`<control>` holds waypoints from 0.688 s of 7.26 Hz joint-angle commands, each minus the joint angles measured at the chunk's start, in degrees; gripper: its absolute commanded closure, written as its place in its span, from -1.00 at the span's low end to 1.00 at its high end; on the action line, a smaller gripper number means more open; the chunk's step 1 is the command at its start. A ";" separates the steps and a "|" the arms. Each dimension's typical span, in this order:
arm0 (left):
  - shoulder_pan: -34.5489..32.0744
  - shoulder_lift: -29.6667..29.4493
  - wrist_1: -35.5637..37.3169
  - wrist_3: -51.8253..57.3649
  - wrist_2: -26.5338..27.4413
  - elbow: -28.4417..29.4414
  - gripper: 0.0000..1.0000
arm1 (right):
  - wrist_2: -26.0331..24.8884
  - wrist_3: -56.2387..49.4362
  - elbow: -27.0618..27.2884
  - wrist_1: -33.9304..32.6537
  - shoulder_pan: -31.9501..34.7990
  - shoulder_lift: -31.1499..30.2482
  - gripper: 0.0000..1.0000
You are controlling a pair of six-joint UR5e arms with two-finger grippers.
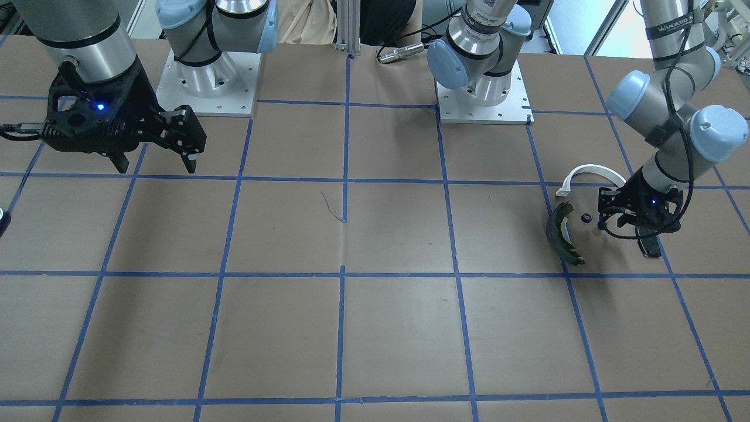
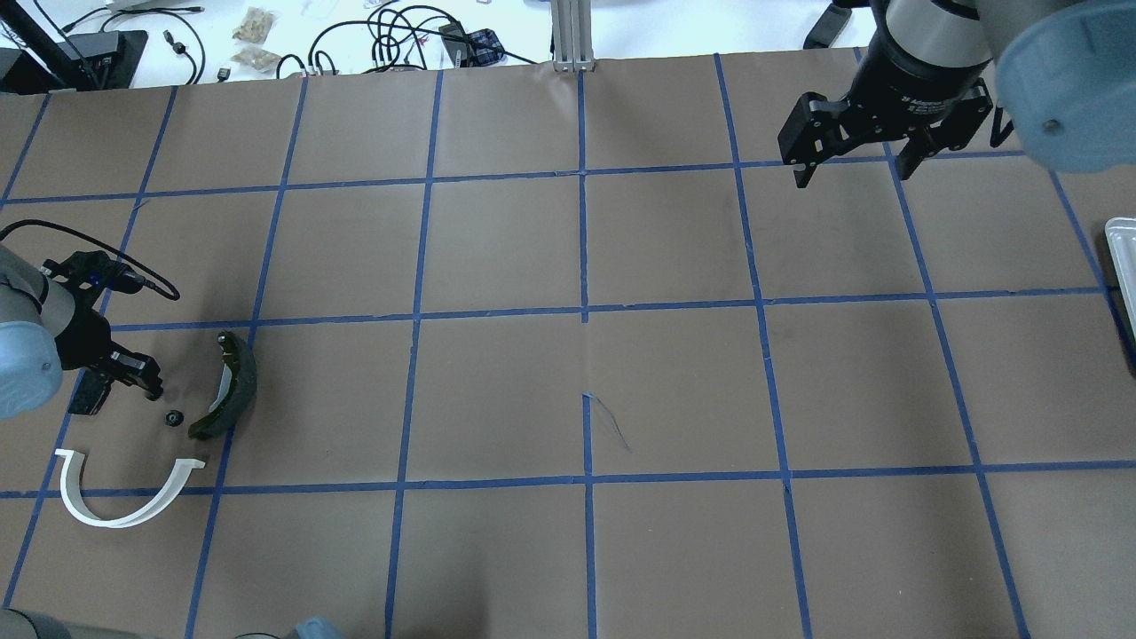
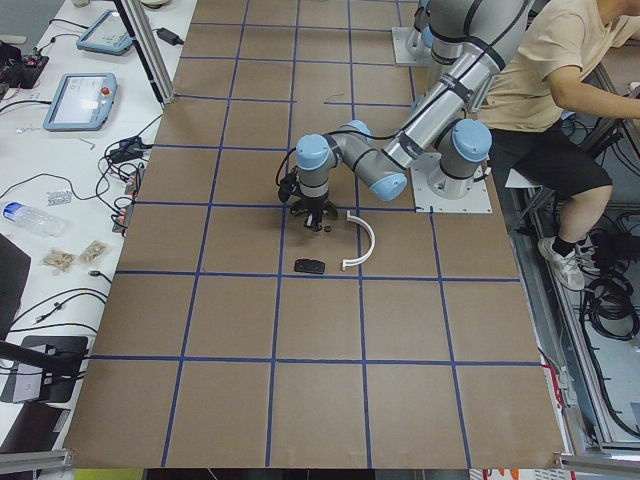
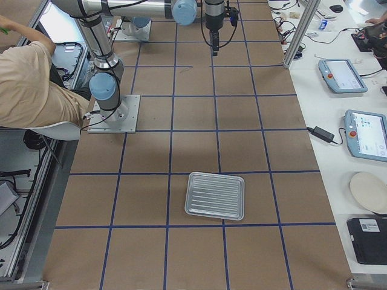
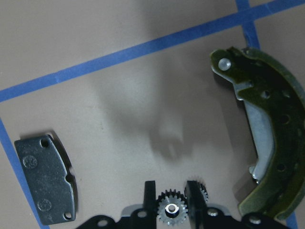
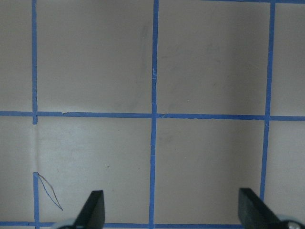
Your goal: Place bearing gear from tray to pile
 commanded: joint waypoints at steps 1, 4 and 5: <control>0.05 0.04 0.02 2.64 0.20 0.53 -1.00 | 0.04 0.18 -0.02 0.00 0.00 -0.02 -1.00; -1.35 3.02 -7.31 -1.12 0.20 6.21 -1.00 | 0.04 0.27 -0.02 0.00 0.00 -0.02 -1.00; -4.23 4.16 -16.85 -6.88 0.20 11.03 -1.00 | 0.04 0.27 -0.10 -0.09 0.00 0.06 -1.00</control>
